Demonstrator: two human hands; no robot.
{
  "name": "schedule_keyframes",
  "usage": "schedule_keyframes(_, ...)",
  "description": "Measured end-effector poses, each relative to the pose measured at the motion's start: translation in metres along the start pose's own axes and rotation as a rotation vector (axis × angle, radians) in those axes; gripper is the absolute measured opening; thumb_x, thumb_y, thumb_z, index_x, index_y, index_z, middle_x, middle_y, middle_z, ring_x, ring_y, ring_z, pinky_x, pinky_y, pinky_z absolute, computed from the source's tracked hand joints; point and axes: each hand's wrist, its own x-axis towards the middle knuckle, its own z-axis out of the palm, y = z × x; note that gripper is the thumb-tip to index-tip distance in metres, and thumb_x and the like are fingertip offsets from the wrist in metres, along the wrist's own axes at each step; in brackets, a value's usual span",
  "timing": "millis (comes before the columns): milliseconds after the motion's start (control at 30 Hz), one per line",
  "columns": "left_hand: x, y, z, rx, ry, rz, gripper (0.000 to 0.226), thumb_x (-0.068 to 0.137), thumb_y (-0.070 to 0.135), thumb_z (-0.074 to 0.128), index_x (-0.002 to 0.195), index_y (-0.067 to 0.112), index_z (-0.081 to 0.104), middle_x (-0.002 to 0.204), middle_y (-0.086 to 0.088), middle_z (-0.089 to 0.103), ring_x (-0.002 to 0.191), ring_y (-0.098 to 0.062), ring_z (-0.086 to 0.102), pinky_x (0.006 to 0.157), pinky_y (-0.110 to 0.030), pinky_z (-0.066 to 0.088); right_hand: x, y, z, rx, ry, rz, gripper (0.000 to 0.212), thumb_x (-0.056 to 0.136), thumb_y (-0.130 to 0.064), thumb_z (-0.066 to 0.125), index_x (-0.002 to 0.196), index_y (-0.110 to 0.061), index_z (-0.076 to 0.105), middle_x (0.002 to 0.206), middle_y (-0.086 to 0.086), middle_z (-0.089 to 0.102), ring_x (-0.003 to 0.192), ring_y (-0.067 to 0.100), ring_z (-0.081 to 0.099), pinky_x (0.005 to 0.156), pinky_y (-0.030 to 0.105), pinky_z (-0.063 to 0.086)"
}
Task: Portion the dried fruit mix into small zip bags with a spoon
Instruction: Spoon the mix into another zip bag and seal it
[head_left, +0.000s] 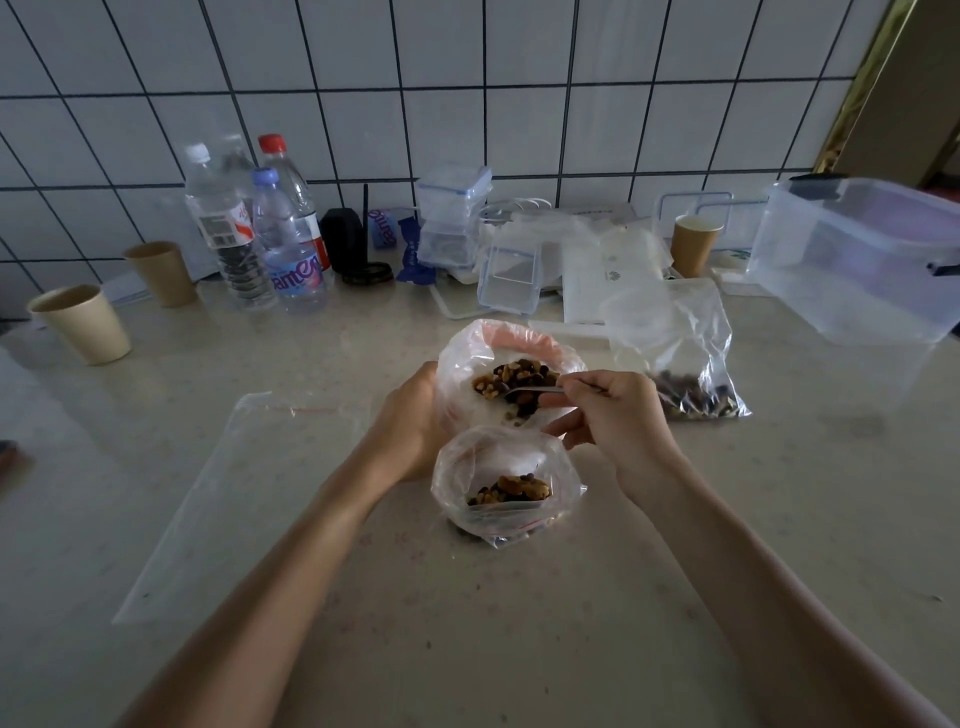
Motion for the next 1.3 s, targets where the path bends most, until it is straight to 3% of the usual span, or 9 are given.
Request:
schedule_keyframes(133, -0.004, -0.024, -0.014, -0.101, 0.085, -0.003, 0.061, 0.079, 0.034, 0.09, 0.13, 0.017, 0.061, 0.114, 0.0, 0.073, 0.099, -0.018, 0.072, 0.087, -0.044, 0.063, 0.003, -0.005, -0.013, 0.101, -0.006, 0.038, 0.013, 0.103, -0.002, 0.056, 0.104, -0.001, 0.07, 0.086, 0.009, 0.08, 0.065, 0.031, 0.076, 0.049, 0.028, 0.055)
schedule_keyframes(267, 0.007, -0.033, -0.016, -0.305, 0.183, -0.029, 0.048, 0.084, 0.037, 0.085, 0.125, 0.024, 0.064, 0.107, 0.002, 0.076, 0.081, -0.006, 0.075, 0.065, -0.024, 0.061, 0.004, -0.013, -0.026, 0.151, -0.038, 0.03, 0.014, 0.104, -0.001, 0.053, 0.106, 0.001, 0.067, 0.09, 0.016, 0.08, 0.066, 0.03, 0.076, 0.05, 0.028, 0.055)
schedule_keyframes(500, 0.003, -0.029, -0.026, -0.108, 0.232, 0.011, 0.049, 0.085, 0.053, 0.079, 0.122, 0.032, 0.055, 0.109, 0.024, 0.06, 0.1, 0.004, 0.06, 0.075, -0.018, 0.046, -0.001, -0.035, -0.047, 0.176, -0.145, -0.04, 0.018, 0.105, -0.001, 0.05, 0.106, 0.004, 0.067, 0.092, 0.021, 0.078, 0.07, 0.032, 0.076, 0.048, 0.027, 0.053)
schedule_keyframes(633, -0.01, -0.032, -0.032, 0.033, 0.334, 0.063, 0.049, 0.088, 0.047, 0.078, 0.127, 0.026, 0.059, 0.12, 0.017, 0.061, 0.109, -0.002, 0.058, 0.09, -0.024, 0.043, -0.004, -0.045, -0.065, 0.142, -0.246, -0.066, 0.018, 0.105, -0.005, 0.053, 0.107, 0.003, 0.069, 0.095, 0.022, 0.078, 0.073, 0.032, 0.077, 0.051, 0.027, 0.056)
schedule_keyframes(700, -0.023, -0.031, -0.034, 0.086, 0.405, 0.117, 0.033, 0.089, 0.043, 0.077, 0.115, 0.028, 0.063, 0.112, 0.019, 0.064, 0.101, 0.005, 0.058, 0.088, -0.021, 0.043, -0.006, -0.049, -0.074, 0.102, -0.305, -0.077, 0.018, 0.104, -0.006, 0.054, 0.106, 0.001, 0.07, 0.096, 0.022, 0.078, 0.074, 0.032, 0.077, 0.052, 0.027, 0.056)
schedule_keyframes(800, -0.044, -0.028, -0.036, 0.112, 0.363, 0.147, 0.013, 0.093, 0.045, 0.071, 0.092, 0.033, 0.067, 0.085, 0.02, 0.07, 0.083, 0.005, 0.064, 0.068, -0.007, 0.042, -0.008, -0.05, -0.082, 0.042, -0.386, -0.09, 0.017, 0.103, -0.005, 0.054, 0.102, 0.0, 0.07, 0.094, 0.023, 0.078, 0.074, 0.032, 0.077, 0.051, 0.027, 0.055)
schedule_keyframes(900, -0.061, -0.027, -0.031, 0.094, 0.208, 0.12, 0.029, 0.095, 0.055, 0.064, 0.08, 0.03, 0.069, 0.068, 0.015, 0.07, 0.064, -0.003, 0.066, 0.059, -0.008, 0.043, -0.01, -0.05, -0.085, -0.054, -0.463, -0.125, 0.018, 0.104, -0.003, 0.053, 0.105, 0.002, 0.069, 0.093, 0.022, 0.078, 0.077, 0.033, 0.077, 0.053, 0.027, 0.056)
schedule_keyframes(1033, -0.068, -0.026, -0.024, 0.124, 0.069, 0.076, 0.026, 0.093, 0.052, 0.07, 0.081, 0.029, 0.075, 0.068, 0.006, 0.072, 0.061, -0.01, 0.068, 0.061, -0.018, 0.051, -0.011, -0.048, -0.081, -0.155, -0.544, -0.196, 0.017, 0.105, -0.003, 0.053, 0.107, 0.0, 0.07, 0.093, 0.017, 0.079, 0.085, 0.033, 0.078, 0.059, 0.027, 0.059)
schedule_keyframes(1300, -0.055, -0.035, -0.015, 0.142, 0.237, 0.178, 0.023, 0.095, 0.035, 0.073, 0.073, 0.026, 0.072, 0.052, 0.013, 0.061, 0.047, -0.007, 0.058, 0.054, -0.013, 0.041, -0.016, -0.045, -0.061, -0.396, -0.544, -0.518, 0.018, 0.102, -0.009, 0.061, 0.105, -0.022, 0.073, 0.094, -0.008, 0.081, 0.095, 0.008, 0.077, 0.075, 0.016, 0.055)
